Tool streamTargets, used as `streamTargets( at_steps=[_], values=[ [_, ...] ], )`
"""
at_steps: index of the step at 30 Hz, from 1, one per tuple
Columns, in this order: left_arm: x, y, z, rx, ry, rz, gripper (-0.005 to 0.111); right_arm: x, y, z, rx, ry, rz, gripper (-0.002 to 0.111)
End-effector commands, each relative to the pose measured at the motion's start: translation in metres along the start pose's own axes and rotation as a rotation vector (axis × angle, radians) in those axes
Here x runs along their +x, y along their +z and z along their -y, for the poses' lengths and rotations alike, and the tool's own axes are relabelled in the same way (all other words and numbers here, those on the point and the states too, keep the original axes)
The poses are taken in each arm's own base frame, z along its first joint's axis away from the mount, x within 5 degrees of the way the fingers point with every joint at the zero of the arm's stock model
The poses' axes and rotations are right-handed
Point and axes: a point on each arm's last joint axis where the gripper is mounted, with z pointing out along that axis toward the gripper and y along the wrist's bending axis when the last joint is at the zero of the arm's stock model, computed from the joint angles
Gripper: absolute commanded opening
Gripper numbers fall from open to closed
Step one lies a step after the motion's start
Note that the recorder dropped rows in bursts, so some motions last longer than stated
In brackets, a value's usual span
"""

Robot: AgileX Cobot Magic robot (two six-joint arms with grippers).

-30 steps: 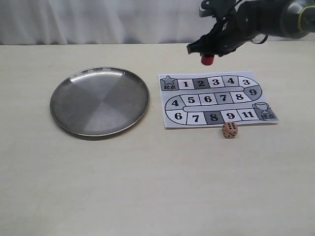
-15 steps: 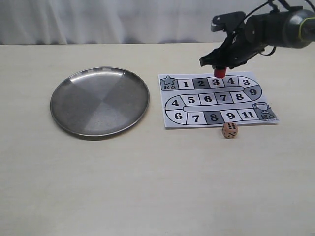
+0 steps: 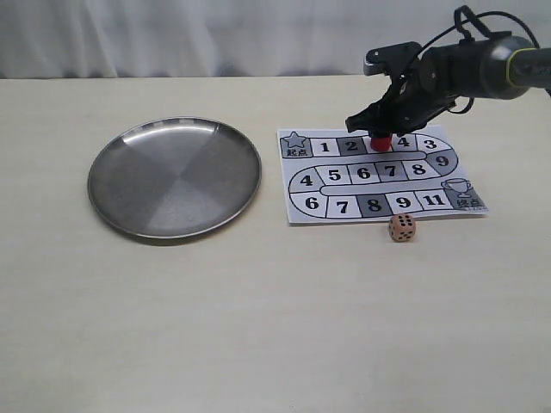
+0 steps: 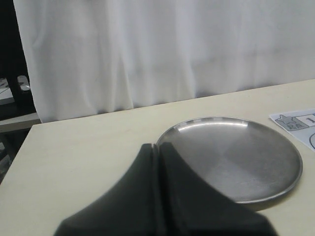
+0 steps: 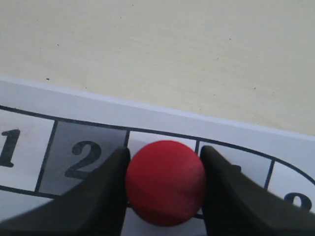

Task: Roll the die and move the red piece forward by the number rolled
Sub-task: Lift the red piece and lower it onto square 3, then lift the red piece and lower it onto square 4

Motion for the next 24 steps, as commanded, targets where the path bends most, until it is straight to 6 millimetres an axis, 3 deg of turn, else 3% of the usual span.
streamTargets(
  at_steps=[1, 5, 13, 16, 21, 24],
  values=[
    [0.000, 0.000, 0.000, 0.003, -0.001, 0.008, 0.000, 0.007, 0.005, 0.002, 0.001, -0.004, -0.047, 0.005],
    [0.000, 0.000, 0.000, 0.003, -0.001, 0.008, 0.000, 0.000, -0.006, 0.003, 0.003, -0.003, -0.029, 0.005],
    [0.000, 0.000, 0.000, 0.003, -0.001, 0.008, 0.000, -0.036, -0.077, 0.008, 0.018, 0.002, 0.112, 0.005],
    [0.000, 0.000, 0.000, 0.003, -0.001, 0.008, 0.000, -0.043, -0.091, 0.011, 0.024, 0.002, 0.153, 0.005],
    [0.000, 0.000, 0.000, 0.003, -0.001, 0.008, 0.000, -0.041, -0.086, 0.018, 0.037, 0.009, 0.154, 0.005],
    [0.000, 0.000, 0.000, 0.003, -0.001, 0.008, 0.000, -0.034, -0.070, 0.025, 0.043, 0.028, 0.118, 0.005]
  ],
)
